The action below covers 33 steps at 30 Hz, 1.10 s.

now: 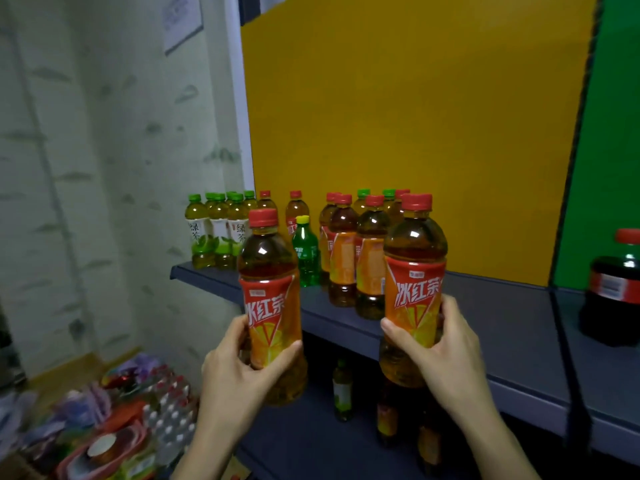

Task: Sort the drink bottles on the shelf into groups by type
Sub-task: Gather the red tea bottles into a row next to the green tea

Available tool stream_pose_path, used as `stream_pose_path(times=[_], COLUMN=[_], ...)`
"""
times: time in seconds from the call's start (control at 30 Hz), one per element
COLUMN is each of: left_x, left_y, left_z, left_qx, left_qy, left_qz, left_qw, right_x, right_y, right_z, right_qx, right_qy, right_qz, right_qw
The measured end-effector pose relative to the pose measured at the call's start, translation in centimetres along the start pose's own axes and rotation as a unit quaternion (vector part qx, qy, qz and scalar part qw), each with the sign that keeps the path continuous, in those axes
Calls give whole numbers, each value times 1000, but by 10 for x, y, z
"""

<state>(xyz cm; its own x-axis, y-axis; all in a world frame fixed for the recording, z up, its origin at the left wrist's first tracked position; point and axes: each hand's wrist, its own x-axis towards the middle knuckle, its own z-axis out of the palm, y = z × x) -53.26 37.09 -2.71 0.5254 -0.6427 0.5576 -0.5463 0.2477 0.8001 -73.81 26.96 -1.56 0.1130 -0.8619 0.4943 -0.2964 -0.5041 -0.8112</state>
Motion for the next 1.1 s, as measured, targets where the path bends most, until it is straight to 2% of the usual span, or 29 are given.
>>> stream_pose_path(times=[0.2, 0.47, 0.67, 1.1], left_x=[32, 53, 71, 93], left_y=[-4, 20, 28, 11], left_z=[27, 117, 182, 251], left_qx=[-57, -111, -84, -65], left_qy=[-90, -200, -240, -281], left_qz=[24, 68, 117, 88], left_qw=[994, 971, 960, 953], right_x=[17, 45, 71, 98], right_y=[-3, 16, 39, 76], right_z=[-8, -41, -59, -55], right_qx=[-58, -106, -134, -179], right_qy=[71, 146, 155, 143], right_qz=[16, 34, 44, 90], right_qw=[996, 983, 978, 969])
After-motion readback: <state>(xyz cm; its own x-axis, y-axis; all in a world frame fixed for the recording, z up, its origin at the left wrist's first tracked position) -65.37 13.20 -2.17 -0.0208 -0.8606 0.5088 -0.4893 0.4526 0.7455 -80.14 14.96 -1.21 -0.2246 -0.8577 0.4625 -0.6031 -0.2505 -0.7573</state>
